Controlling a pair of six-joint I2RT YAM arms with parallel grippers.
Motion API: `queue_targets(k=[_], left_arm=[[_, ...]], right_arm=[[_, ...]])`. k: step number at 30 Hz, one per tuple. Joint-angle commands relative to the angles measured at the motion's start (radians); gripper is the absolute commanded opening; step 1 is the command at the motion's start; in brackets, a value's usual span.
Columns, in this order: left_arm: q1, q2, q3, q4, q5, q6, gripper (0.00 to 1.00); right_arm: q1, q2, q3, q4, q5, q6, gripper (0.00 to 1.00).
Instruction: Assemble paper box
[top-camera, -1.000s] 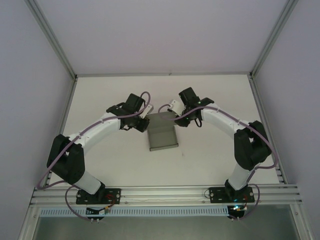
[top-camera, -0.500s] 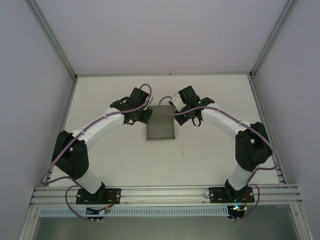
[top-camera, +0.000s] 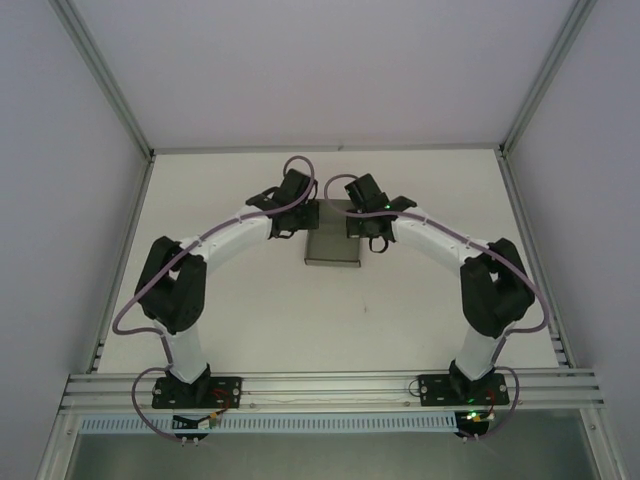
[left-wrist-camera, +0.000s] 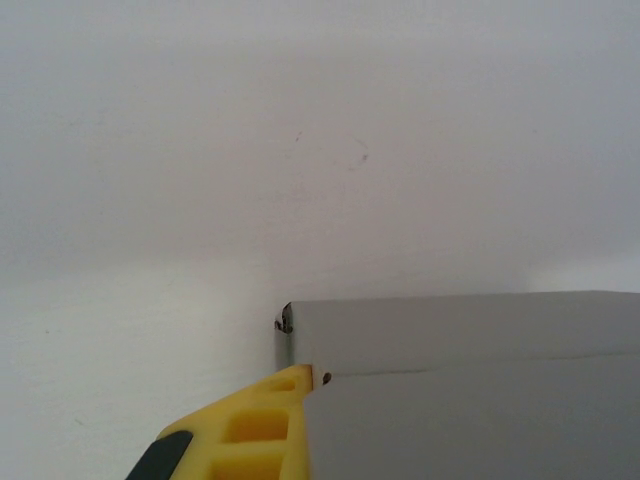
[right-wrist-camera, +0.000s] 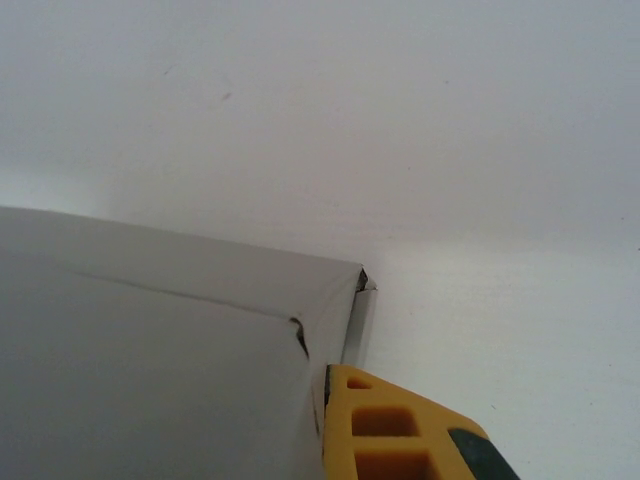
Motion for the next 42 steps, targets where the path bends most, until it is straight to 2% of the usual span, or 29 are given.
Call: queue_targets(k=[1,7,13,21,29,34,35,37,38,42], left_arm=[[-0.030,0.030,-0.006,0.040,0.042,-0.077,0.00],[-0.052,0.019,-0.070,0.063,-0.030,-0.090,0.03],[-0.076,-0.015,-0.149,0.069,-0.065,-0.079,0.05],[-0.081,-0.087,-0.188,0.076,-0.053,-0.091,0.19],[-0.082,-0.193,-0.200,0.037,-0.031,-0.097,0.45],[-0.074,-0.296,-0.210,-0.037,-0.063,-0.112,0.67],[-0.066,-0.314,-0.212,-0.045,-0.055,-0.119,0.73],[-0.049,-0.342,-0.201,-0.083,-0.069,-0.136,0.94],[-0.039,-0.353,-0.194,-0.096,-0.076,-0.138,1.00],[0.051,-0.355,-0.159,-0.105,0.019,-0.186,1.00]], right_arm=[[0.023,0.020,0.040,0.151,-0.028,0.078,0.00],[0.028,0.033,-0.008,0.164,-0.002,0.115,0.00],[0.040,0.014,-0.127,0.228,0.024,0.073,0.00],[0.078,-0.062,-0.302,0.331,0.092,0.030,0.00],[0.110,-0.095,-0.377,0.391,0.182,0.029,0.00],[0.117,-0.106,-0.421,0.450,0.175,0.029,0.00],[0.118,-0.108,-0.432,0.468,0.176,0.025,0.00],[0.121,-0.111,-0.455,0.509,0.179,0.011,0.00],[0.125,-0.112,-0.463,0.526,0.181,0.008,0.00],[0.142,-0.115,-0.486,0.581,0.182,-0.023,0.00]])
